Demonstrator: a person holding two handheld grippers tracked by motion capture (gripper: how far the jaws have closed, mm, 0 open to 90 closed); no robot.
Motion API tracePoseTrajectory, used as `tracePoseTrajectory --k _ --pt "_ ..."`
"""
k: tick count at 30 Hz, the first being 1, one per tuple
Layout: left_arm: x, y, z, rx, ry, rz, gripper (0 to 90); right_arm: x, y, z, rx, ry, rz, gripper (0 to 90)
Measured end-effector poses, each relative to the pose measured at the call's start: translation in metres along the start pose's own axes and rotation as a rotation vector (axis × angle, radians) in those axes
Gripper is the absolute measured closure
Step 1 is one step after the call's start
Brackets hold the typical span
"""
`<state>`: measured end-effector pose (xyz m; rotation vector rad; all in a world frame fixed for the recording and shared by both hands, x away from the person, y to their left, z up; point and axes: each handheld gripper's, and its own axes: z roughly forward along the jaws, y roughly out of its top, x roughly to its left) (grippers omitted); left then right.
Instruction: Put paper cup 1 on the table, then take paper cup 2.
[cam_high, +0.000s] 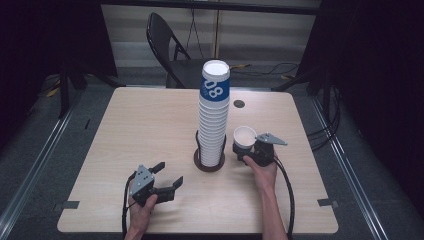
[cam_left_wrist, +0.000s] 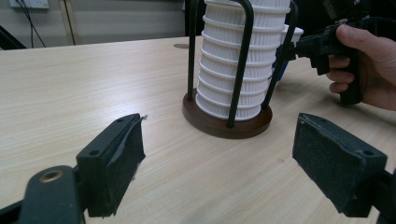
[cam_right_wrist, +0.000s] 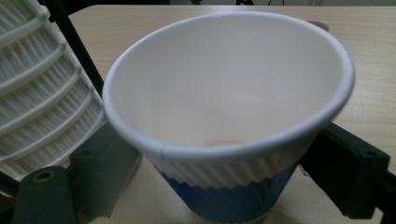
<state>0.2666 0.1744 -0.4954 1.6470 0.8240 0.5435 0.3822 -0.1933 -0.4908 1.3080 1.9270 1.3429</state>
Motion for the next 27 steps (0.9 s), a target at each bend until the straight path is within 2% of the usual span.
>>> tracePoseTrajectory --k 5,12,18,21,23,27 --pt "0.0 0.0 0.0 -0.003 0.004 -0.006 16.4 0.002 -0.002 -0.009 -0.01 -0.01 -0.001 13.8" --pt "0.0 0.0 0.0 0.001 0.006 -0.002 16.6 0.01 0.004 -0.034 -0.072 -0.003 -0.001 13.9" --pt "0.001 -0.001 -0.002 -0.02 0.009 -0.022 17.1 0.013 0.011 -0.05 -0.121 -0.007 0.007 13.9" --pt "0.001 -0.001 -0.003 -0.029 0.016 -0.034 17.3 0.015 0.015 -0.054 -0.121 0.015 0.012 14.2" --pt "0.0 -0.001 -0.002 -0.024 0.02 -0.027 17.3 0.02 0.019 -0.057 -0.117 0.03 -0.007 15.6" --pt "0.0 -0.001 -0.002 -0.02 0.015 -0.013 17.4 0.027 0.028 -0.063 -0.148 0.065 -0.007 16.1"
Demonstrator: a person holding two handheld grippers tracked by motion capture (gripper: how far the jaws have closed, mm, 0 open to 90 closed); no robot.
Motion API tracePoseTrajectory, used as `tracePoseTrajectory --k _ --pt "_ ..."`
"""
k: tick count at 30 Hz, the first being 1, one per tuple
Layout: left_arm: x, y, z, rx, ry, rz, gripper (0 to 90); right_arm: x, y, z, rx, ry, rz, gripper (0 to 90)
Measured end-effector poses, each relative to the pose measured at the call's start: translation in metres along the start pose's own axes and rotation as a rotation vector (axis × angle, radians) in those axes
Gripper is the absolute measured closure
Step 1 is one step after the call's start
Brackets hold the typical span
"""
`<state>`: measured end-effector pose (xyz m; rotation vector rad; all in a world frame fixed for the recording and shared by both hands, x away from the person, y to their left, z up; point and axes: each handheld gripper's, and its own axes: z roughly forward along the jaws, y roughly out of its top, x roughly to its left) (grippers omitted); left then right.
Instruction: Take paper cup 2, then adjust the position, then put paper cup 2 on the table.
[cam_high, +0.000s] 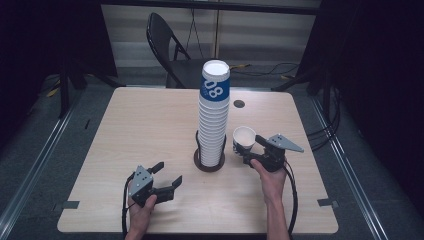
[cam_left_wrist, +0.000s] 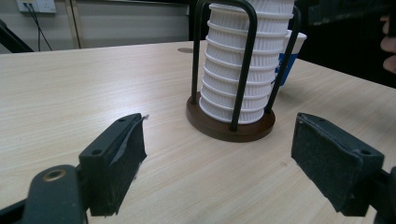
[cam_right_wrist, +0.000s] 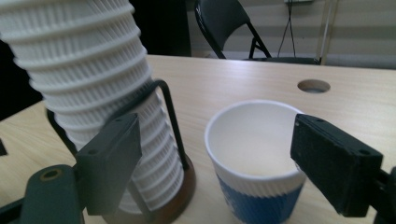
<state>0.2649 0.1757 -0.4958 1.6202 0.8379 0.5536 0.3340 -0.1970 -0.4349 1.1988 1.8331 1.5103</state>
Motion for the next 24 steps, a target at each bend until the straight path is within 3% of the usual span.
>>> tracePoseTrajectory --k 9,12,24 --pt "0.0 0.0 -0.001 -0.007 -0.005 0.0 17.6 0.018 0.026 -0.009 -0.014 0.008 -0.031 17.0" --pt "0.001 0.0 -0.001 -0.006 -0.005 0.0 17.6 0.021 0.034 -0.013 -0.045 0.056 -0.01 17.3" --pt "0.001 -0.001 -0.001 -0.011 -0.005 -0.011 17.6 0.042 0.069 -0.037 -0.101 0.165 -0.063 18.1"
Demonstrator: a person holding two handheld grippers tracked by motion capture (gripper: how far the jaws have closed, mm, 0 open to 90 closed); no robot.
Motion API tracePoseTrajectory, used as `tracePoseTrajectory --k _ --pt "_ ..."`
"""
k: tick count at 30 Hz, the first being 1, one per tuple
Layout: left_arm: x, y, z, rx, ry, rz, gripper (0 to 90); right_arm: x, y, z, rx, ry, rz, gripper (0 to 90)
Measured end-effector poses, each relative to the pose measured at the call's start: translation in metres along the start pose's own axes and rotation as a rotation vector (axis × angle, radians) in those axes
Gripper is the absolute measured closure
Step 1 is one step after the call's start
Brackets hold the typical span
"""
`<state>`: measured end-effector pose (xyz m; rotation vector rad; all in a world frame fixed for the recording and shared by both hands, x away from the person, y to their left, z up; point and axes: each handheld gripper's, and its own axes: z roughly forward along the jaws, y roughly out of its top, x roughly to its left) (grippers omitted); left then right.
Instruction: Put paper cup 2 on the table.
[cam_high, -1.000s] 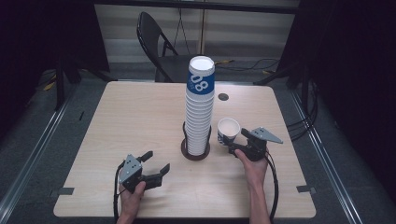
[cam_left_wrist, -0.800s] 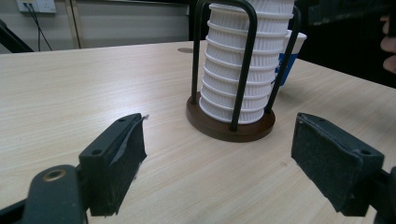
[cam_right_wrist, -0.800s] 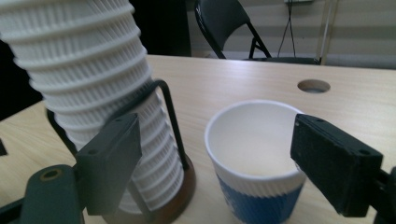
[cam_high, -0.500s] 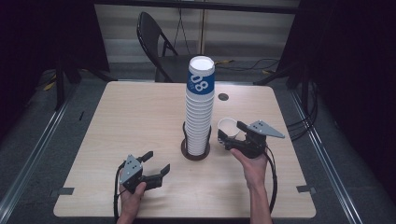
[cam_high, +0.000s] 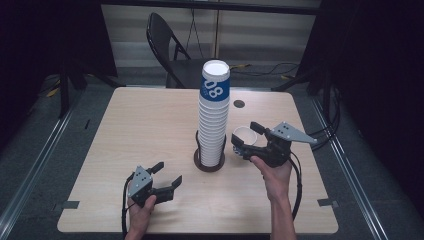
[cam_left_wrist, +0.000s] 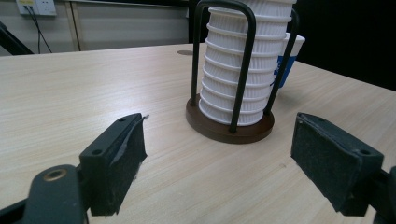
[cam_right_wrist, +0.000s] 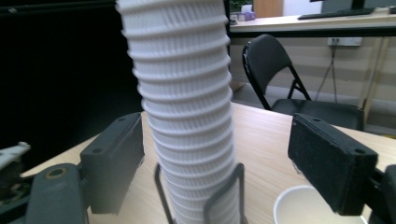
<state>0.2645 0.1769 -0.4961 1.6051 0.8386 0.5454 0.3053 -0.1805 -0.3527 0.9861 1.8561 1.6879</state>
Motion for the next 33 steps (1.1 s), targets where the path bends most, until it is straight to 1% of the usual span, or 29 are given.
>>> tracePoseTrajectory --k 2,5,7,9,11,15,17,18,20,22,25,27,29,31,32,33 --pt "0.001 0.0 -0.001 -0.003 -0.002 -0.006 17.6 0.002 0.006 -0.002 -0.002 0.016 -0.006 18.1" --pt "0.0 0.0 0.0 0.004 0.007 0.002 17.6 0.005 0.013 -0.003 0.006 0.029 -0.019 18.1" --pt "-0.001 0.001 0.001 0.01 0.006 0.017 17.6 0.005 0.018 -0.004 0.001 0.042 -0.02 18.0" --pt "-0.001 0.001 0.001 0.012 0.01 0.018 17.6 0.007 0.024 -0.005 -0.015 0.057 -0.027 17.9" --pt "-0.002 0.0 0.001 0.009 0.008 0.019 17.6 0.009 0.028 -0.005 -0.023 0.06 -0.03 17.7" --pt "-0.002 0.001 0.001 0.014 0.001 0.037 17.6 0.014 0.039 -0.005 -0.035 0.077 -0.047 16.5" --pt "-0.003 0.0 0.001 0.011 0.001 0.033 17.5 0.017 0.044 -0.003 -0.043 0.098 -0.053 15.5" --pt "-0.003 0.0 0.001 0.01 0.001 0.039 17.6 0.018 0.046 -0.002 -0.047 0.102 -0.055 15.1" --pt "-0.002 0.0 0.001 0.006 0.001 0.039 17.6 0.02 0.051 -0.001 -0.054 0.107 -0.056 14.3" --pt "-0.002 0.0 0.0 0.002 0.001 0.028 17.6 0.022 0.056 0.0 -0.059 0.114 -0.066 14.0" --pt "-0.002 0.0 0.001 0.002 0.0 0.027 17.6 0.024 0.063 0.002 -0.076 0.119 -0.079 13.8" --pt "-0.002 0.0 0.0 0.002 -0.002 0.028 17.6 0.026 0.069 0.003 -0.088 0.125 -0.077 13.9" --pt "-0.001 0.0 0.0 -0.004 0.0 0.027 17.6 0.027 0.072 0.006 -0.093 0.119 -0.091 13.9" --pt "-0.001 0.0 0.0 -0.005 0.0 0.017 17.6 0.027 0.076 0.01 -0.092 0.127 -0.086 13.8" --pt "-0.001 0.0 0.0 -0.006 0.001 0.013 17.5 0.026 0.078 0.012 -0.091 0.124 -0.091 13.7" --pt "-0.001 0.0 0.0 -0.006 -0.001 0.016 17.6 0.026 0.081 0.014 -0.089 0.124 -0.094 13.6"
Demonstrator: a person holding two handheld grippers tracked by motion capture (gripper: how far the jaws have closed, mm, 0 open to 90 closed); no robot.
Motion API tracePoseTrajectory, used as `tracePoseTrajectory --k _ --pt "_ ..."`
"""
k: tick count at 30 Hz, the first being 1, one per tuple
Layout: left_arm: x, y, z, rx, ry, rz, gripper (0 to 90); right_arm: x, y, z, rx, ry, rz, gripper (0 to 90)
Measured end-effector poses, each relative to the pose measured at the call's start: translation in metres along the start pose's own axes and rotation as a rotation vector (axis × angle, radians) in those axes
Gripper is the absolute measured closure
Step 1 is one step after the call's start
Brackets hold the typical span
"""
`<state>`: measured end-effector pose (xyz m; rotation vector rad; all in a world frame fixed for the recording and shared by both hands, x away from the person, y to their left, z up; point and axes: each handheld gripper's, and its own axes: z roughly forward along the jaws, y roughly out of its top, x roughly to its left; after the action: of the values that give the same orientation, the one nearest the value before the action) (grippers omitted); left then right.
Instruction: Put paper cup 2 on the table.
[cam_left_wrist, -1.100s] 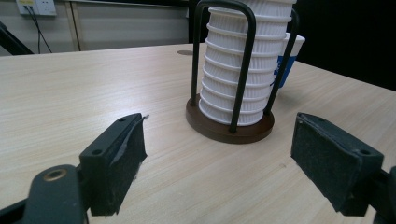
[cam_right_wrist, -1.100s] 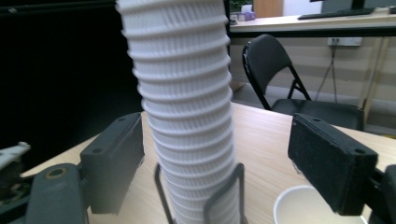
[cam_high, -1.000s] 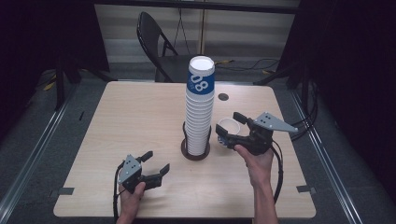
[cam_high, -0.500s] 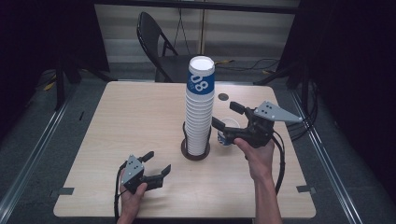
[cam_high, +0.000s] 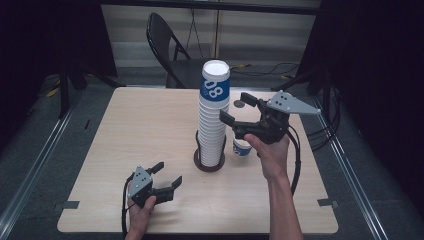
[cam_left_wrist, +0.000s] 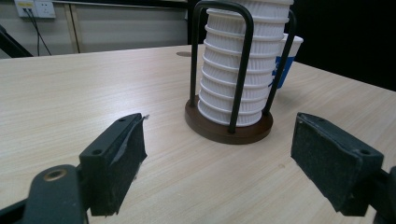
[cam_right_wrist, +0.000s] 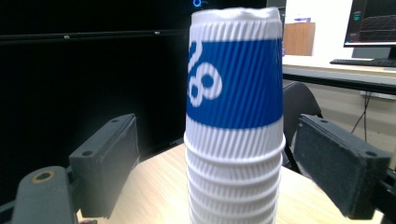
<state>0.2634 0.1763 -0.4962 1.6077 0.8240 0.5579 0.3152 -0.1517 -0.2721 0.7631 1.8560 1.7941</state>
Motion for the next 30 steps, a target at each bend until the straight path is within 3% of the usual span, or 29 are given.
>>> tracePoseTrajectory --k 8,14,19,22,30 --pt "0.0 0.0 0.0 0.001 -0.002 0.004 17.5 0.0 0.011 0.016 -0.012 0.013 -0.009 13.0" --pt "0.0 0.0 -0.001 -0.004 -0.006 0.001 17.6 -0.01 0.012 0.035 0.027 -0.013 -0.002 12.8" --pt "0.0 0.0 -0.001 -0.006 -0.006 -0.002 17.6 -0.013 0.013 0.046 0.026 -0.002 -0.014 12.8" --pt "0.0 -0.001 -0.002 -0.011 -0.001 0.008 17.5 -0.012 0.014 0.051 0.052 -0.04 -0.022 12.8" --pt "0.0 -0.001 -0.002 -0.012 -0.002 0.001 17.6 -0.012 0.013 0.065 0.05 -0.022 -0.023 12.6"
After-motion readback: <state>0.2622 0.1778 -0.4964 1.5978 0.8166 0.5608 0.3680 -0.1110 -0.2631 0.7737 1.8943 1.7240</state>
